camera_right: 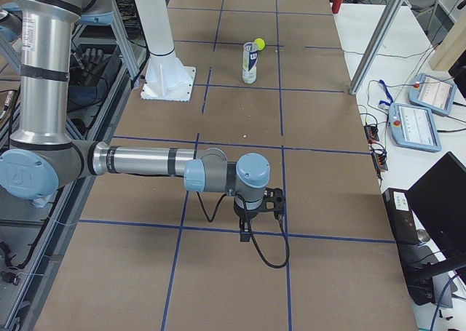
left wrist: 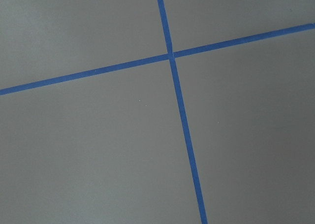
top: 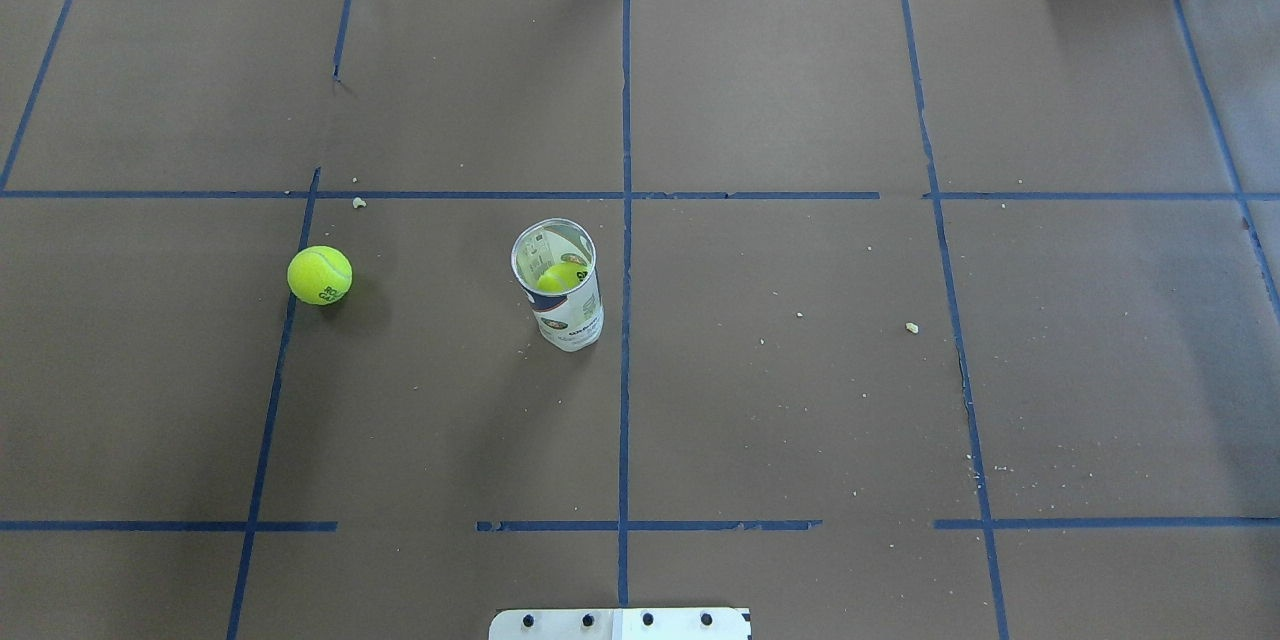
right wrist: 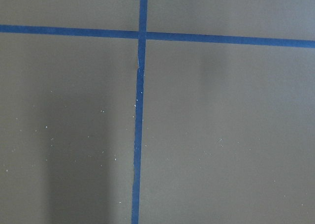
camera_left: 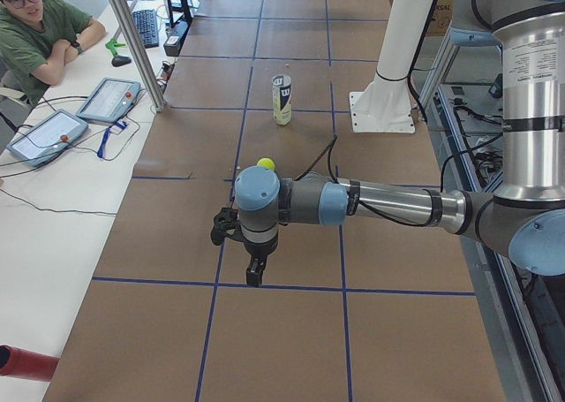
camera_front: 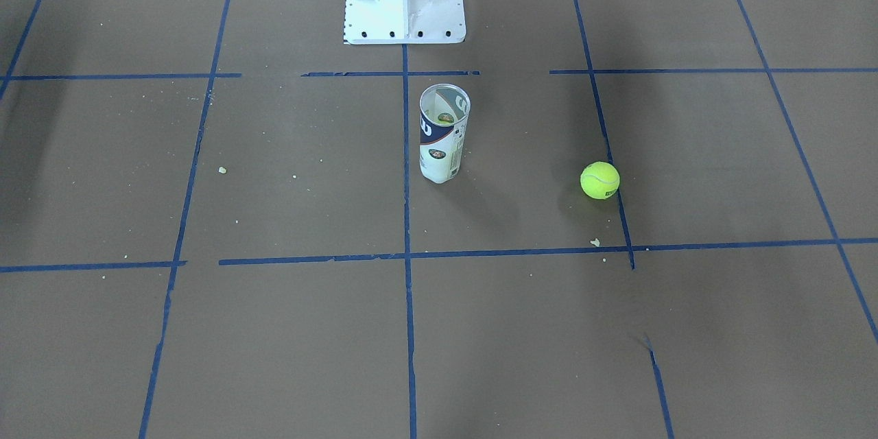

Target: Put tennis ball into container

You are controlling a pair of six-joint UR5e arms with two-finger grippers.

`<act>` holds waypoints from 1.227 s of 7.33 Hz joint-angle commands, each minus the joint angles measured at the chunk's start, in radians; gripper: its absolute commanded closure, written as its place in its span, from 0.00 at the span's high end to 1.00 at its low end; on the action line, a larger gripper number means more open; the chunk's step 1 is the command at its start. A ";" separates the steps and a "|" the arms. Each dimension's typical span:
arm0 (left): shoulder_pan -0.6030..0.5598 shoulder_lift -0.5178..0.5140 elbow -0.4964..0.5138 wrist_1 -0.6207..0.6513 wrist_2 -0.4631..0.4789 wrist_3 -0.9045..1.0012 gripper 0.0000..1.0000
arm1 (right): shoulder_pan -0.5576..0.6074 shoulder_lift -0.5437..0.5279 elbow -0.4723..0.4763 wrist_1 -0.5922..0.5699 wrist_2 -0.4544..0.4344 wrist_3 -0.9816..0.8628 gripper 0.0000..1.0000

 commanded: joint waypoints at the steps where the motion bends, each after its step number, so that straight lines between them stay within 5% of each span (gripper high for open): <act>1: -0.002 0.013 -0.043 0.002 0.001 0.000 1.00 | 0.000 0.001 0.000 0.000 0.000 0.000 1.00; 9: 0.002 -0.108 -0.018 -0.107 -0.002 -0.006 1.00 | 0.000 0.000 0.000 0.000 0.000 0.000 1.00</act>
